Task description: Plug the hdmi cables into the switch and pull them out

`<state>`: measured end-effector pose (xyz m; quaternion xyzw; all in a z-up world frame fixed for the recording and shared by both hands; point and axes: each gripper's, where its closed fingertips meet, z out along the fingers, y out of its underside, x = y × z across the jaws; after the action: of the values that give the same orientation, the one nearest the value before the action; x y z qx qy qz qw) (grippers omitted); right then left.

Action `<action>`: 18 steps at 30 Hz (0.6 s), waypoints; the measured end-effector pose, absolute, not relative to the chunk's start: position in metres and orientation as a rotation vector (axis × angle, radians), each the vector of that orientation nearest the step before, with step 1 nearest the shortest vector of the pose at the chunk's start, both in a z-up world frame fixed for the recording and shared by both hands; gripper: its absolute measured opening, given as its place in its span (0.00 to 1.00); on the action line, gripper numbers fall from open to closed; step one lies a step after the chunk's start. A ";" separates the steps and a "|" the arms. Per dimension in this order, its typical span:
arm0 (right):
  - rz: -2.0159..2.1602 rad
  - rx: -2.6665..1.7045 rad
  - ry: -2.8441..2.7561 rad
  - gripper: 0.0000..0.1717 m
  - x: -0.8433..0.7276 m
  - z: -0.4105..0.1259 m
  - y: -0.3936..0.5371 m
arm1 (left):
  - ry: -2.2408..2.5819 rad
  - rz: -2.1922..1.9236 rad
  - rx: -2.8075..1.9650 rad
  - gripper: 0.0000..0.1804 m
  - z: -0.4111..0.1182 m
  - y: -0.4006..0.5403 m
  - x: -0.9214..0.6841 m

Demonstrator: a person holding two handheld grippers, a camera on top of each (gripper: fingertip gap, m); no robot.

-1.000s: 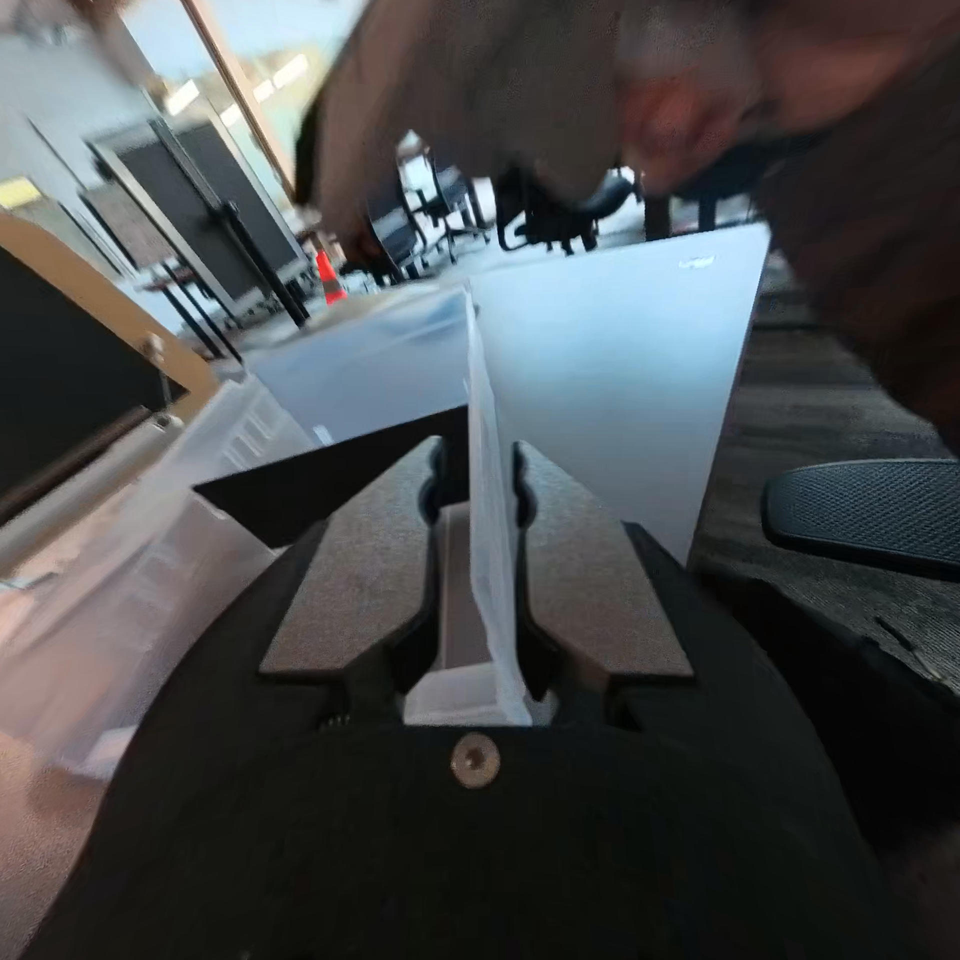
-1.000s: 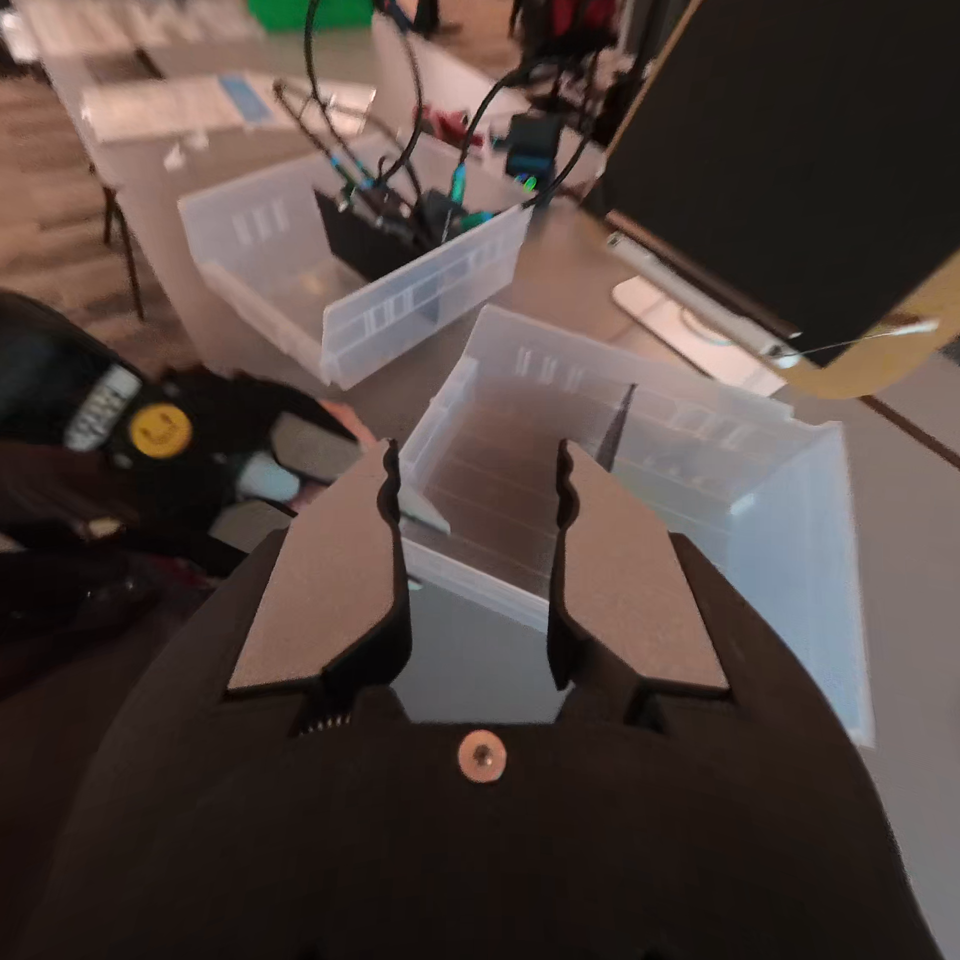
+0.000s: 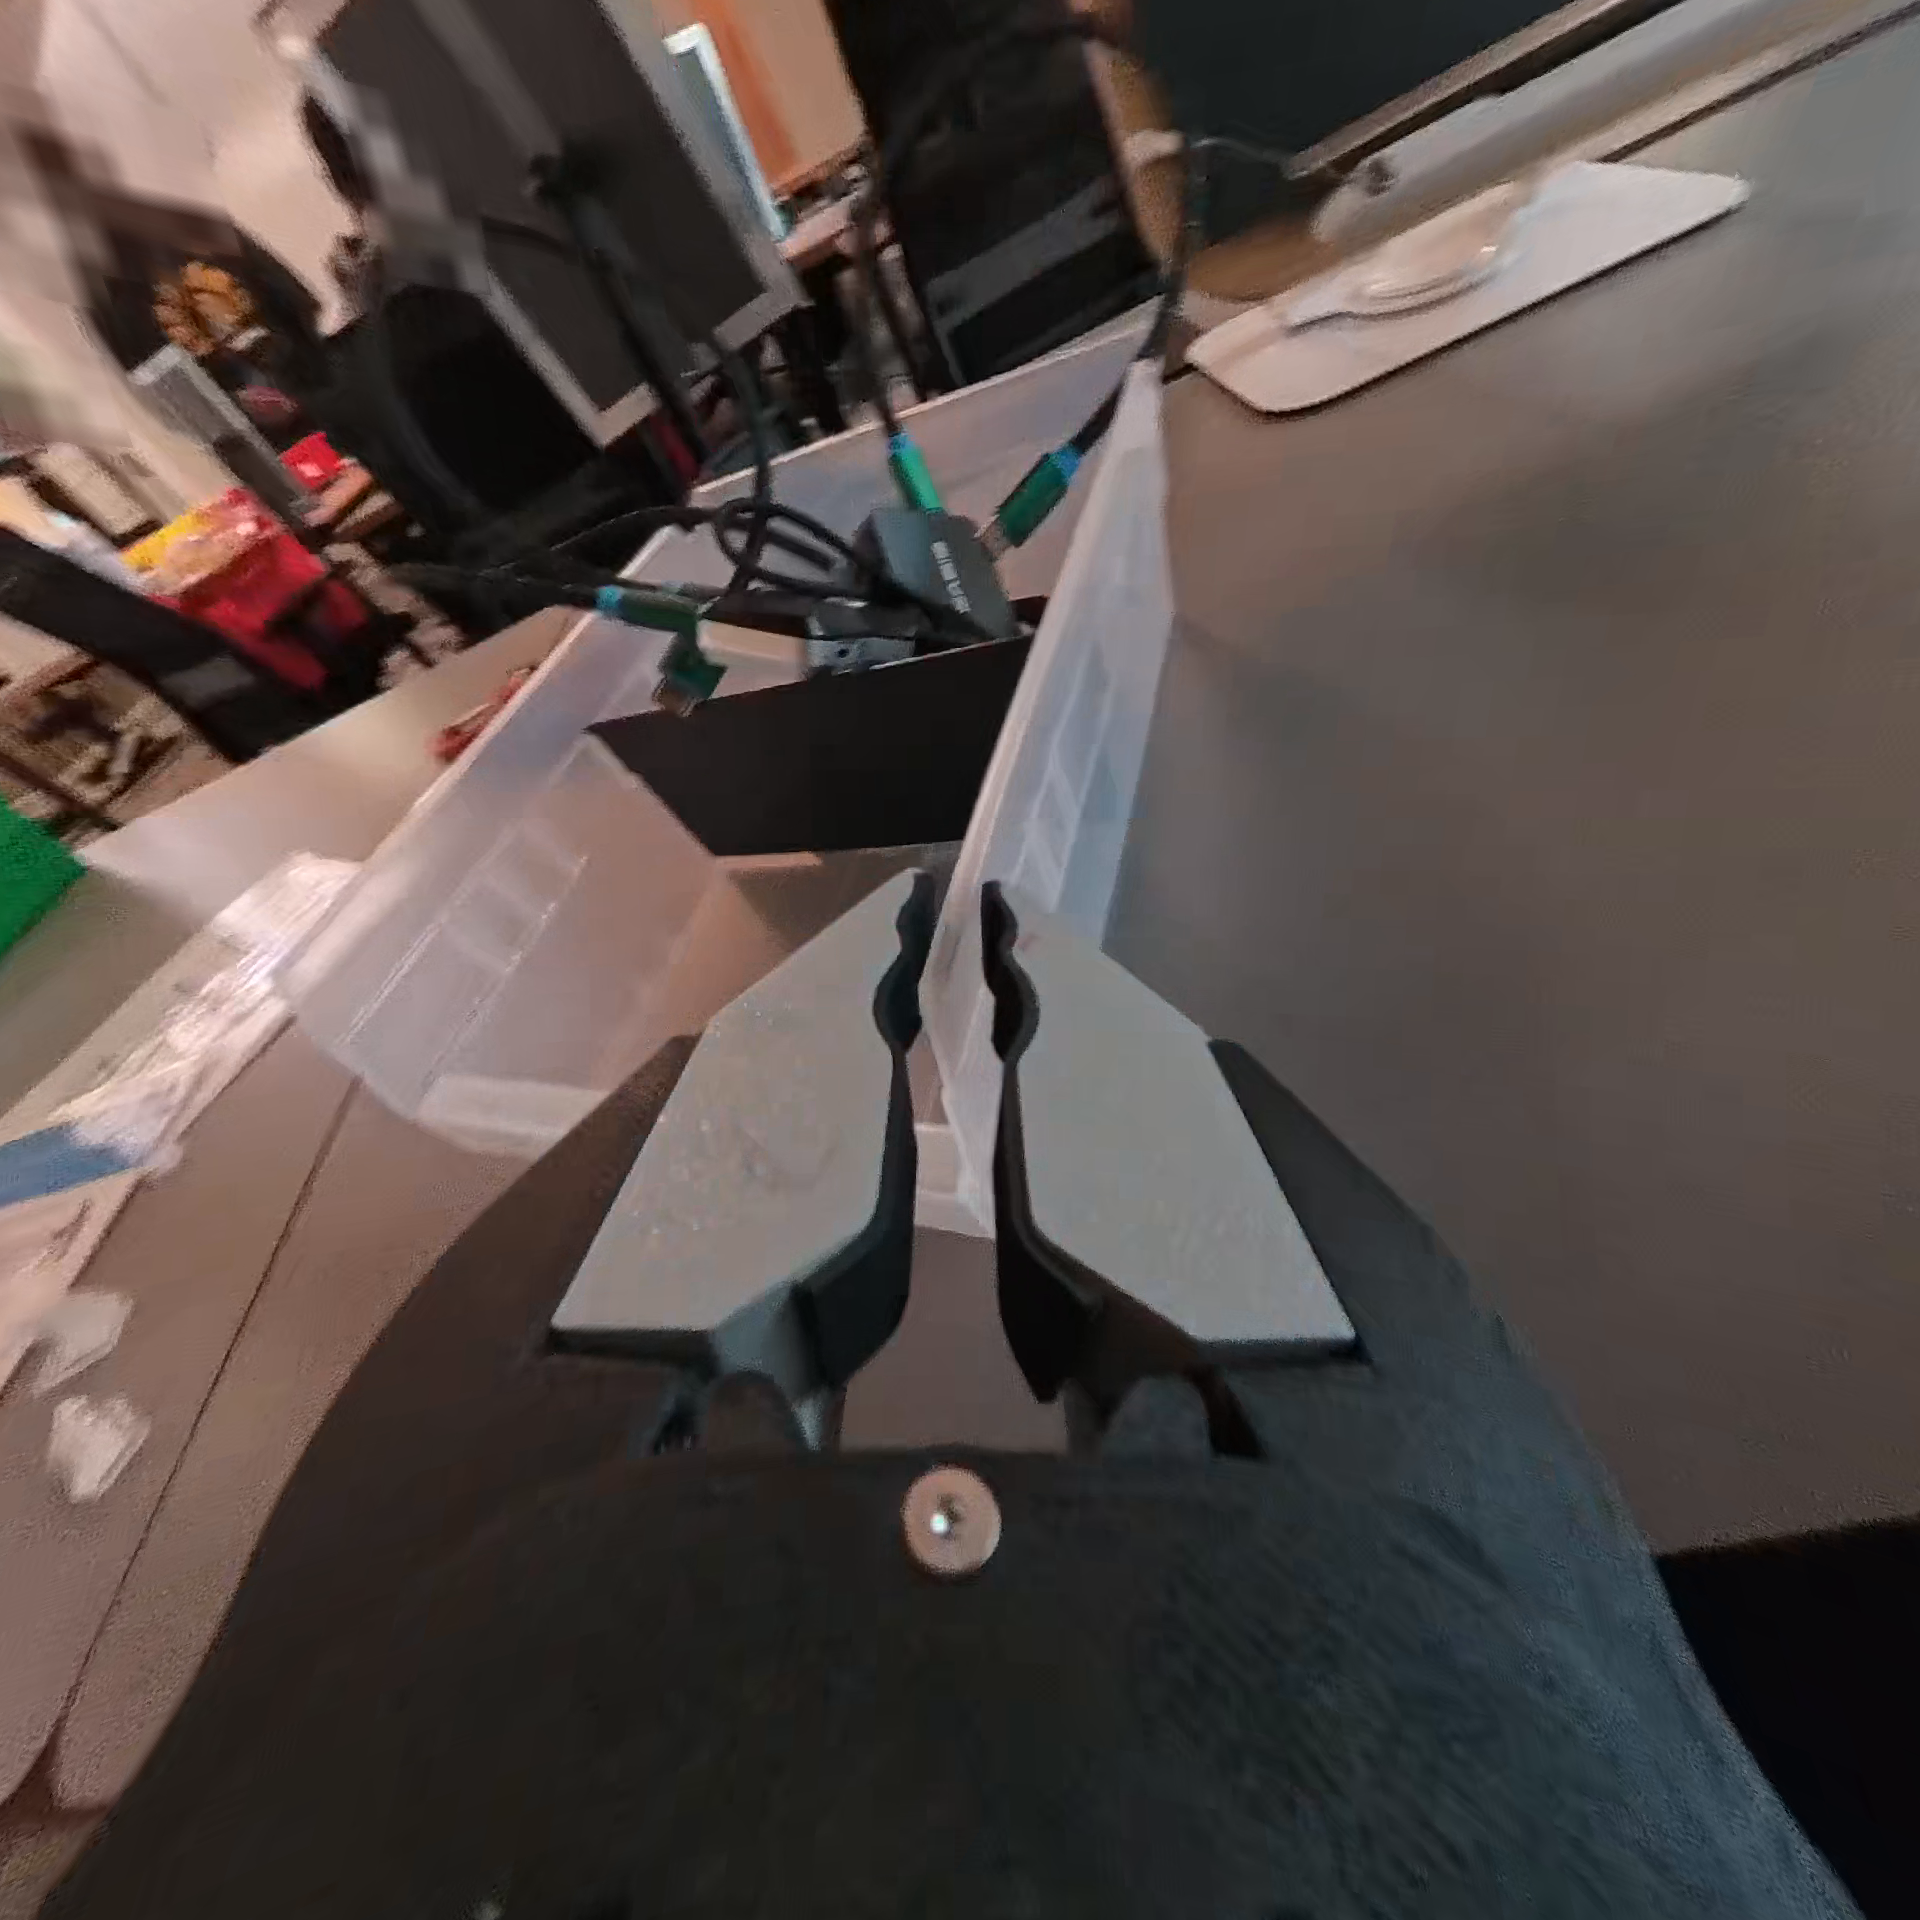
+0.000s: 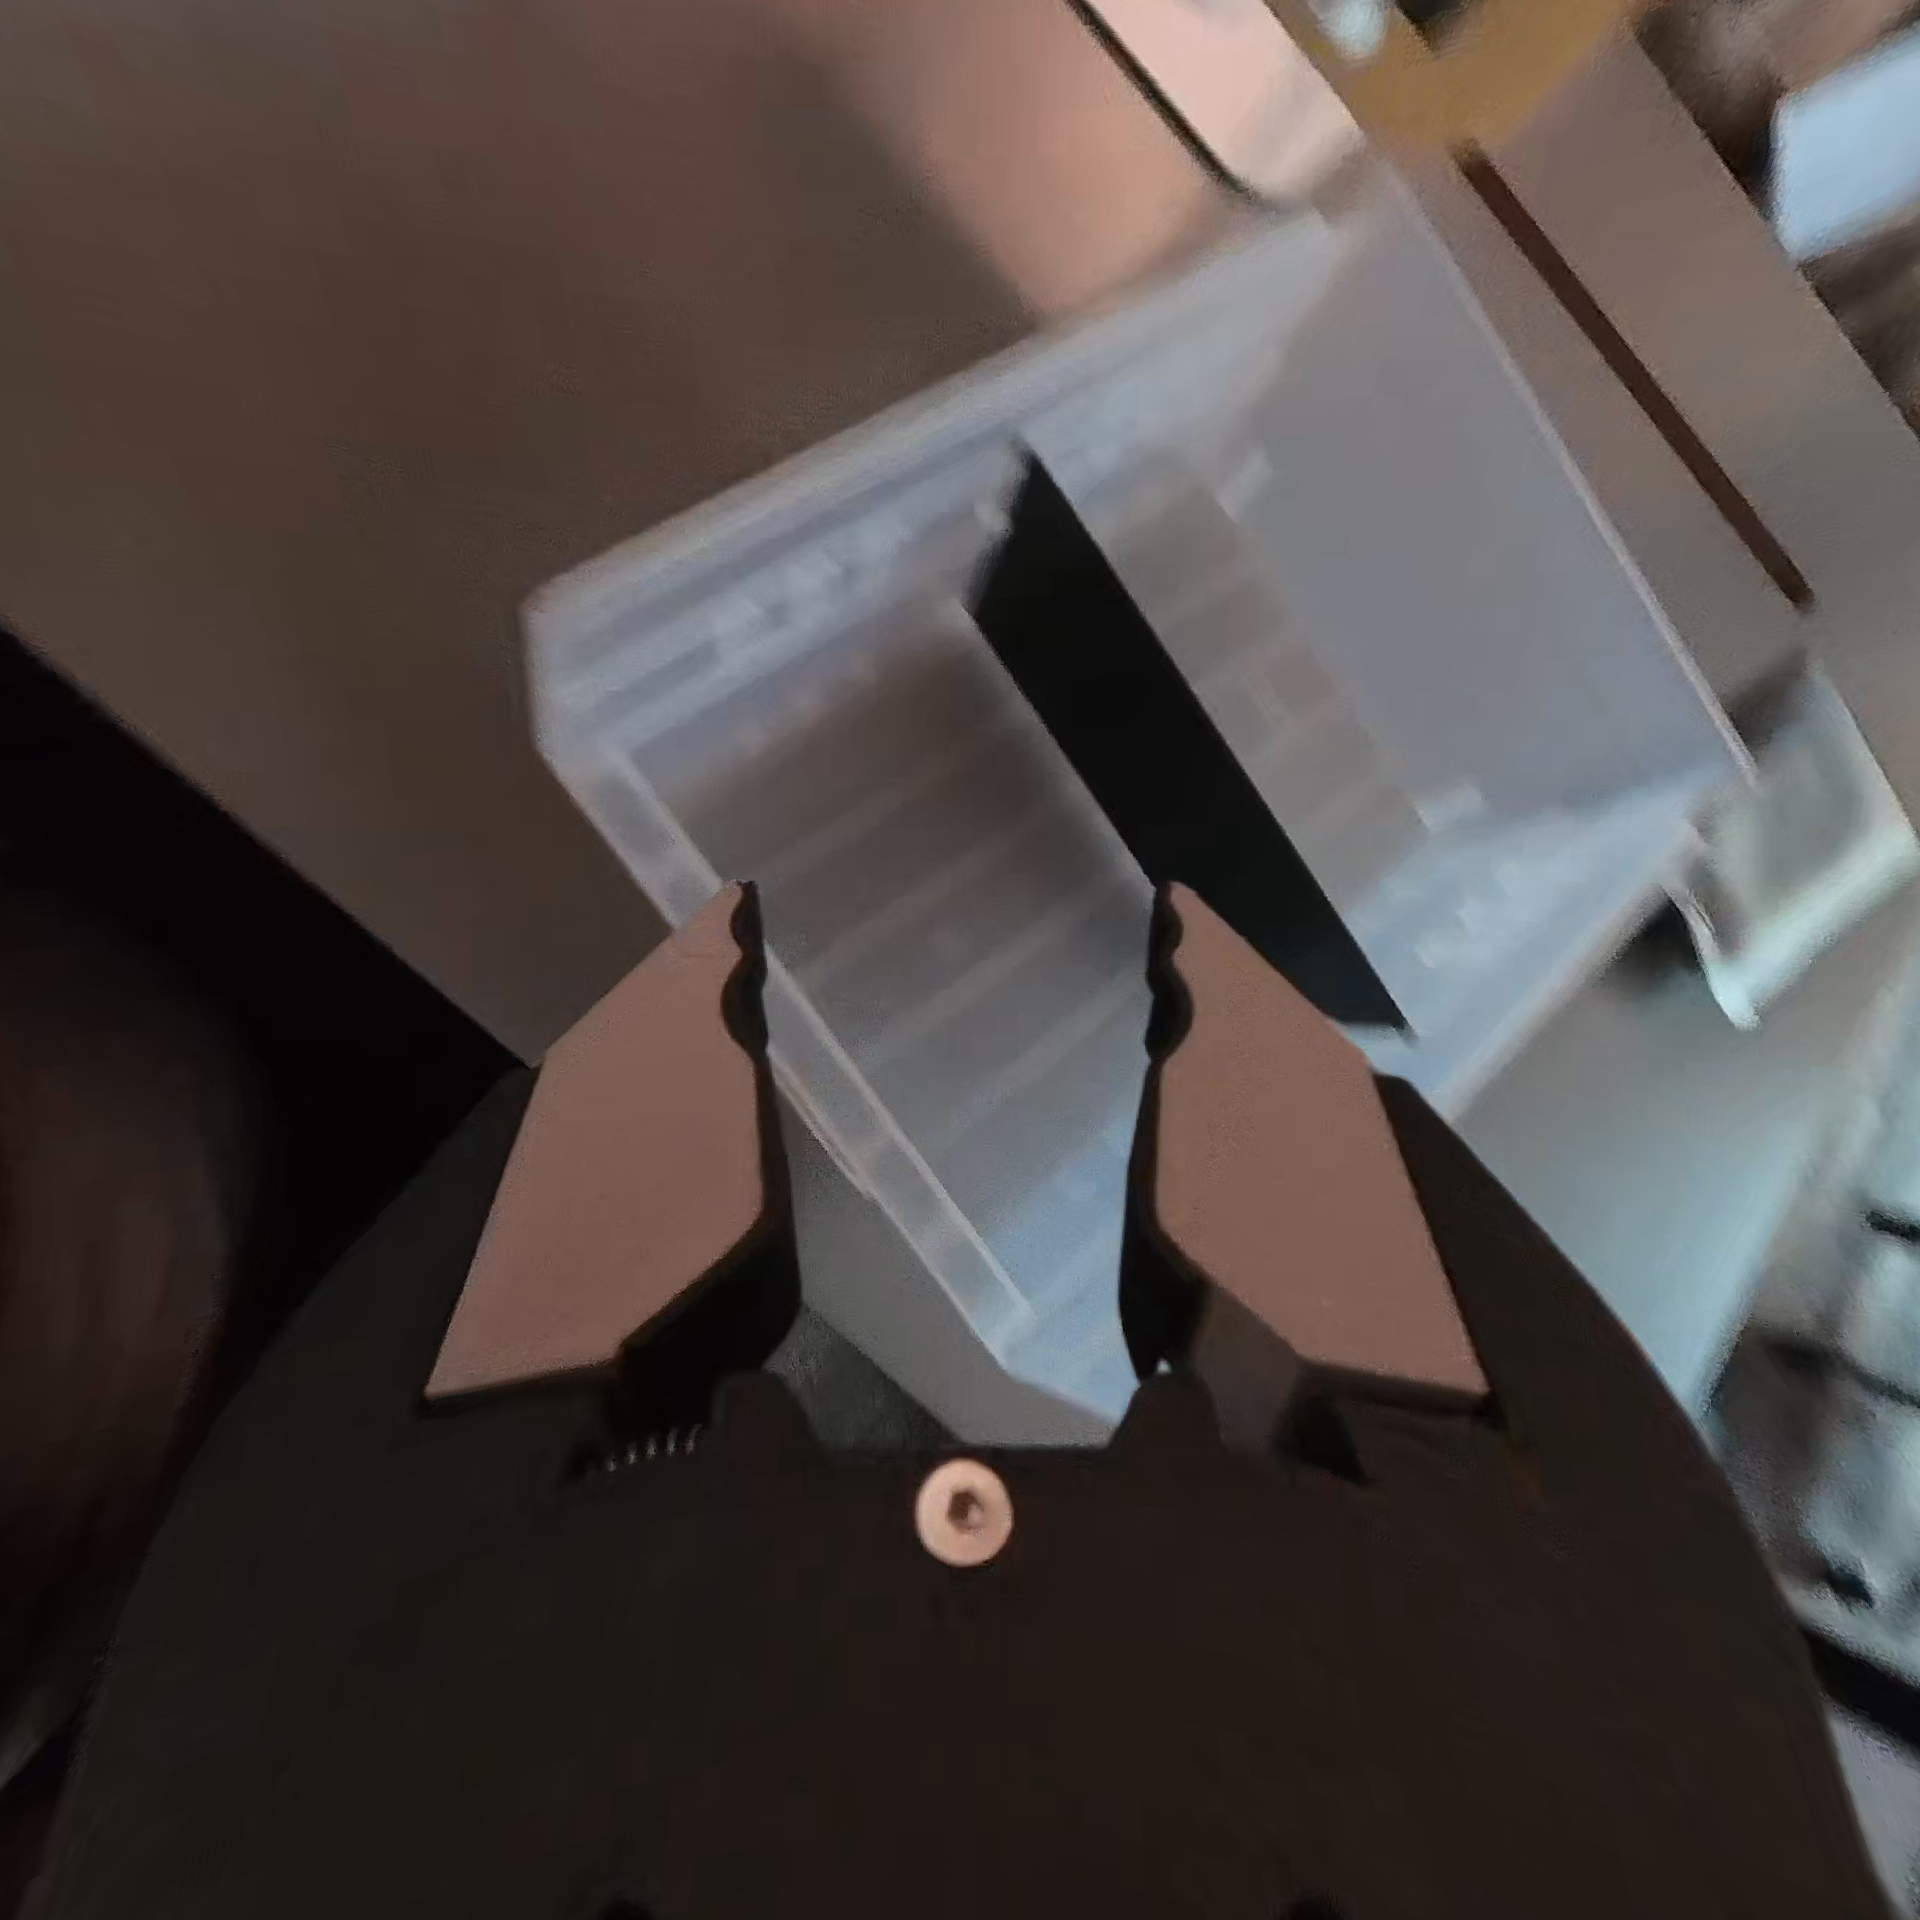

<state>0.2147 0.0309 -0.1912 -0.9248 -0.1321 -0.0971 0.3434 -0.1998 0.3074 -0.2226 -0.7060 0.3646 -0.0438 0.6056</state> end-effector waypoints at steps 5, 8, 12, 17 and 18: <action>-0.074 -2.340 -0.392 0.46 0.153 -0.196 0.083 | 0.704 -0.168 -1.655 0.04 -0.222 0.304 -0.205; -0.061 -2.365 -0.342 0.48 0.141 -0.214 0.113 | 0.743 -0.255 -1.609 0.02 -0.221 0.281 -0.174; -0.259 -2.339 -0.351 0.43 0.152 -0.226 0.135 | 0.869 -0.228 -1.552 0.02 -0.222 0.259 -0.145; -0.311 -2.428 -0.287 0.52 0.173 -0.236 0.122 | 0.887 -0.360 -1.594 0.08 -0.223 0.251 -0.139; -0.334 -2.498 -0.268 0.56 0.182 -0.245 0.115 | 0.883 -0.405 -1.596 0.11 -0.221 0.248 -0.138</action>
<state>0.1819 0.1149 -0.2450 -0.9406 -0.1010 -0.1257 0.2987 -0.1379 0.2483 -0.2213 -0.6870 0.3801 -0.1741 0.5943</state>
